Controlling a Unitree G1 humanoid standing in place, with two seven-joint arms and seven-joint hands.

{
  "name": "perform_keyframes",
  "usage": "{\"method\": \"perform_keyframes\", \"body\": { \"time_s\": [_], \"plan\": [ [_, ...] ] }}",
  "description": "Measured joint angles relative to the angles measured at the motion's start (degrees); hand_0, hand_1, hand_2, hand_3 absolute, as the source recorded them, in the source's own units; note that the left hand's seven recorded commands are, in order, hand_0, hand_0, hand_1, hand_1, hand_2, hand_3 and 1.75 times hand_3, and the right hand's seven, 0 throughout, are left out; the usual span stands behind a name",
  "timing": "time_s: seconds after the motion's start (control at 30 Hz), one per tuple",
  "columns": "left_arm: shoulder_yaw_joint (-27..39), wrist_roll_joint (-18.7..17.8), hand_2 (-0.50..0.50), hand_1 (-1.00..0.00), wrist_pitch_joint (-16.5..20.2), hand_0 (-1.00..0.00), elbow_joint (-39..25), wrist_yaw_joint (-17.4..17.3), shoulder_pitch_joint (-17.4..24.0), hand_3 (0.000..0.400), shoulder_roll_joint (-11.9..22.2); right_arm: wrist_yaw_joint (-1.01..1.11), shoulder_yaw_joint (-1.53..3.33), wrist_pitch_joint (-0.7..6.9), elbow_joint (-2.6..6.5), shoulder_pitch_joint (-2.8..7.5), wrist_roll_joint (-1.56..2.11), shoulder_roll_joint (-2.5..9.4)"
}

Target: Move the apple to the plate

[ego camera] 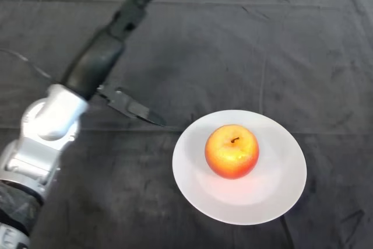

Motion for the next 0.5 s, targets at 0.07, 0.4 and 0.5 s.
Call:
{"method": "perform_keyframes", "body": {
  "time_s": [0.07,0.4,0.5],
  "plan": [
    [1.4,-0.2,0.00,0.00,-1.2,0.00,1.8,0.0,0.0,0.000,0.7,0.00,0.00,0.00,-0.02,0.00,0.00,0.00],
    [7.3,-0.5,0.00,0.00,-5.9,0.00,11.5,0.0,0.0,0.000,5.4,0.00,0.00,0.01,-0.02,0.01,-0.01,0.00],
    [9.4,-0.6,0.00,0.00,-7.3,0.00,14.7,-0.1,0.0,0.000,6.4,0.00,0.00,0.01,-0.02,0.01,-0.01,0.01]
  ]
}}
